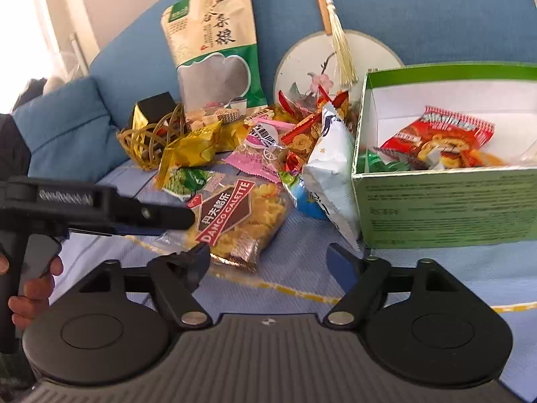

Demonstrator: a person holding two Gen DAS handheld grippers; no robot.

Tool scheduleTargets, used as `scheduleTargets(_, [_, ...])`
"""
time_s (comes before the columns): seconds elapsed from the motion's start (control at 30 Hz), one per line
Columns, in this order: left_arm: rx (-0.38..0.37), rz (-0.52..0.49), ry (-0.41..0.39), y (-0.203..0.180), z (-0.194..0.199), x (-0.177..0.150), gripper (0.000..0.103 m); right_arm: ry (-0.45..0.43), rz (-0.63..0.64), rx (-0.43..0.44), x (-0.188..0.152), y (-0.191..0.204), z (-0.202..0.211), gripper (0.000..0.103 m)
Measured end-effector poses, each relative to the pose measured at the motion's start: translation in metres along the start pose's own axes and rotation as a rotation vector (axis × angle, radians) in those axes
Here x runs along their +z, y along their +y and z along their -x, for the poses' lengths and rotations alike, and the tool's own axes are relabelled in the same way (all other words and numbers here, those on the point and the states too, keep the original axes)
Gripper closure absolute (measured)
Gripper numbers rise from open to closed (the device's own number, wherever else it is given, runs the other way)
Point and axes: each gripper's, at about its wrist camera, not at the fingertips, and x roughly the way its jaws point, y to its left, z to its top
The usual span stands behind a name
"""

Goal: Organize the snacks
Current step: 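Grasp the clear GALETTE biscuit bag with both tools together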

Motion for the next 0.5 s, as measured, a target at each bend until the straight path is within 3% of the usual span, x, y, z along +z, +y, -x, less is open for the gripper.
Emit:
scheduleTargets(0.07, [-0.017, 0.021, 0.014, 0.006, -0.006, 0.006, 0.021, 0.01, -0.034, 0.026, 0.001, -0.002, -0.008, 0.0])
scheduleTargets(0.2, [-0.016, -0.029, 0.062, 0.003, -0.02, 0.01, 0.051, 0.018, -0.077, 0.056, -0.002, -0.004, -0.015, 0.002])
scheduleTargets(0.37, [-0.005, -0.014, 0.075, 0.004, -0.03, 0.005, 0.052, 0.011, -0.1, 0.06, -0.002, 0.0, -0.024, 0.006])
scheduleTargets(0.4, [0.0, -0.018, 0.066, 0.002, -0.032, 0.004, 0.056, 0.009, -0.095, 0.058, -0.003, 0.002, -0.025, 0.012])
scheduleTargets(0.43, [0.0, -0.021, 0.066, 0.0, -0.032, 0.004, 0.06, 0.017, -0.096, 0.082, -0.002, 0.003, -0.026, 0.034])
scheduleTargets(0.47, [0.007, -0.022, 0.063, -0.001, -0.032, 0.004, 0.065, 0.028, -0.102, 0.087, -0.001, 0.004, -0.024, 0.037])
scheduleTargets(0.5, [0.02, -0.028, 0.059, -0.004, -0.028, 0.002, 0.07, 0.029, -0.09, 0.078, 0.0, 0.006, -0.021, 0.048])
